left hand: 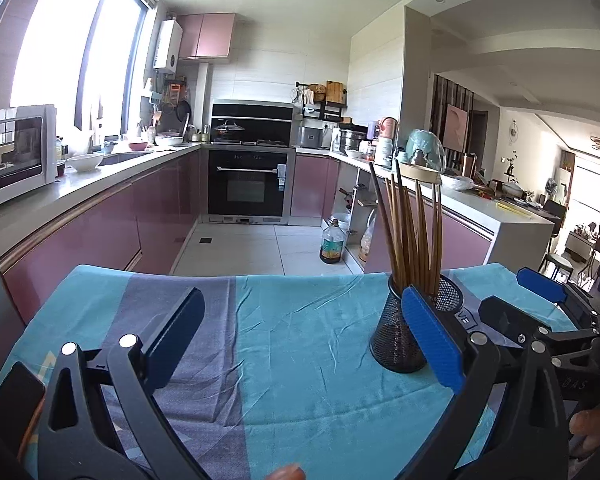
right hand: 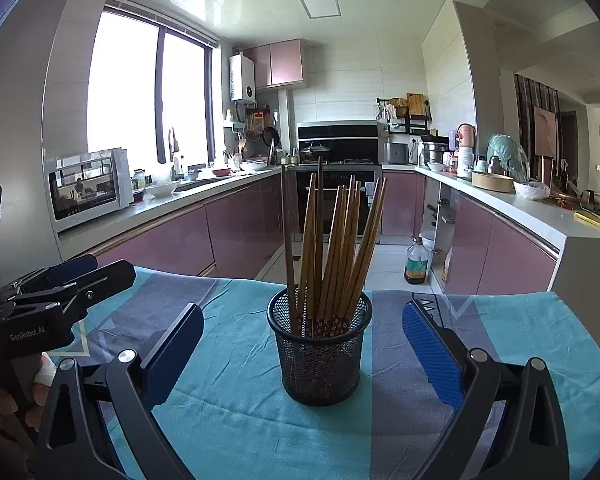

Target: Organize utensils

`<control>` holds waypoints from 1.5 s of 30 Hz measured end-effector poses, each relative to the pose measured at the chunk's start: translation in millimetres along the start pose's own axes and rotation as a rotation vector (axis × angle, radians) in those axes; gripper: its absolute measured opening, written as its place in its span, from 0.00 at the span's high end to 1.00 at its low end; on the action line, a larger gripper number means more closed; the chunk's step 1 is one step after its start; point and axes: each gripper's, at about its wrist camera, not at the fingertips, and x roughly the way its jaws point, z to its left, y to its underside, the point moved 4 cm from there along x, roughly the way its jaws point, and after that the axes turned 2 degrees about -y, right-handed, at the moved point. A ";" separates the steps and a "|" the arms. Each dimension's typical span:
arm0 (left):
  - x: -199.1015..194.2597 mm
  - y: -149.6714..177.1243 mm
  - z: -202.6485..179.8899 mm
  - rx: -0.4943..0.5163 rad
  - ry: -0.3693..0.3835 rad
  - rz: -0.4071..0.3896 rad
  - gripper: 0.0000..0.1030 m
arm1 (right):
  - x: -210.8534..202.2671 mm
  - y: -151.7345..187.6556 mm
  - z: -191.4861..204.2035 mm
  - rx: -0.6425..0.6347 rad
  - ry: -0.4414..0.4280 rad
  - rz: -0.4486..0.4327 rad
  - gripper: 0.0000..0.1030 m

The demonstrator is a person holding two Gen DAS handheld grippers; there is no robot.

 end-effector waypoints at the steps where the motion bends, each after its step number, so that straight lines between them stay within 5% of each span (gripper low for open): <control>1: -3.4 2.3 1.6 -0.004 -0.005 -0.005 0.06 | -1.2 1.6 2.2 0.002 0.000 0.001 0.07; 45: -36.7 22.7 -3.1 -0.002 -0.058 -0.134 0.06 | -37.8 12.6 9.5 0.011 0.085 -0.171 0.07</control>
